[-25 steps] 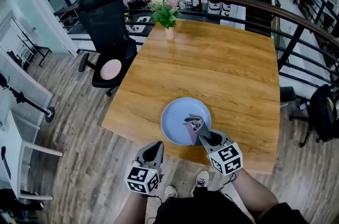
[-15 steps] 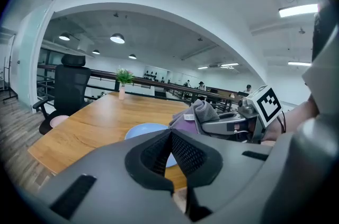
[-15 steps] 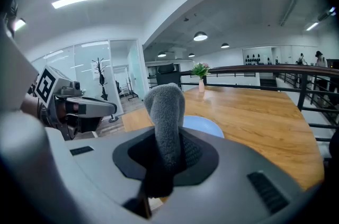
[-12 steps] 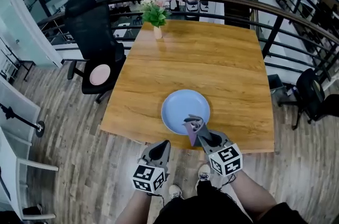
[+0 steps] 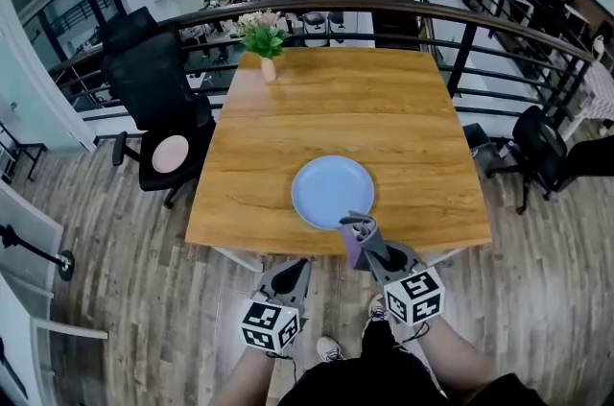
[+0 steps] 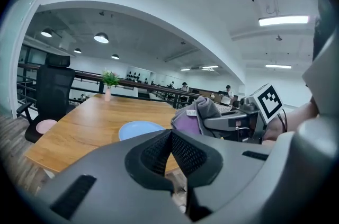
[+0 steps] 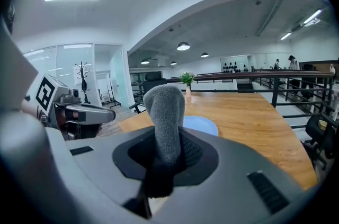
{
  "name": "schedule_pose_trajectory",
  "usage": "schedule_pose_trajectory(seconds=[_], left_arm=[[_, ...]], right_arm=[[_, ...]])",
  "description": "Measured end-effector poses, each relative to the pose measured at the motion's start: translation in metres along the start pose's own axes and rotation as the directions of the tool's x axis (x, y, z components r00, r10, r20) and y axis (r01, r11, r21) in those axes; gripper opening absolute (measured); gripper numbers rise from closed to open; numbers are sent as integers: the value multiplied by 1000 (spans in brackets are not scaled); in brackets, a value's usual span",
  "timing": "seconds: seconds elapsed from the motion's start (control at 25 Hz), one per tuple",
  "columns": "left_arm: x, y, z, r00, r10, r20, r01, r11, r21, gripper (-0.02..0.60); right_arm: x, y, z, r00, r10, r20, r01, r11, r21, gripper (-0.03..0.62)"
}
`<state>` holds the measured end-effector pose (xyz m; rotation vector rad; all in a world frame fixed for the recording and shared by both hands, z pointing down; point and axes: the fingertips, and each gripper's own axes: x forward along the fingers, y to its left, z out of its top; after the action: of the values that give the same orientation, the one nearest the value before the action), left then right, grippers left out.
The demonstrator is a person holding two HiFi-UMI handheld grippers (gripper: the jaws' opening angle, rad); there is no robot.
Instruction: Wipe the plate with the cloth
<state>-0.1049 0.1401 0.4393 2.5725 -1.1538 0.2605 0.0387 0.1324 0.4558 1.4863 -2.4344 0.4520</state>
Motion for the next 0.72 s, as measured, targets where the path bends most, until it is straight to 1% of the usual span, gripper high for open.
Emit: schedule_pose_trajectory(seconds=[0.32, 0.72], left_arm=[[-28, -14, -11, 999, -41, 24, 41, 999, -6, 18], [-39, -19, -21, 999, -46, 20, 46, 999, -15, 18]], right_arm=[[-35, 20, -20, 998, -57, 10, 57, 998, 18, 72], [-45, 30, -31, 998, -64, 8, 64, 998, 27, 71]])
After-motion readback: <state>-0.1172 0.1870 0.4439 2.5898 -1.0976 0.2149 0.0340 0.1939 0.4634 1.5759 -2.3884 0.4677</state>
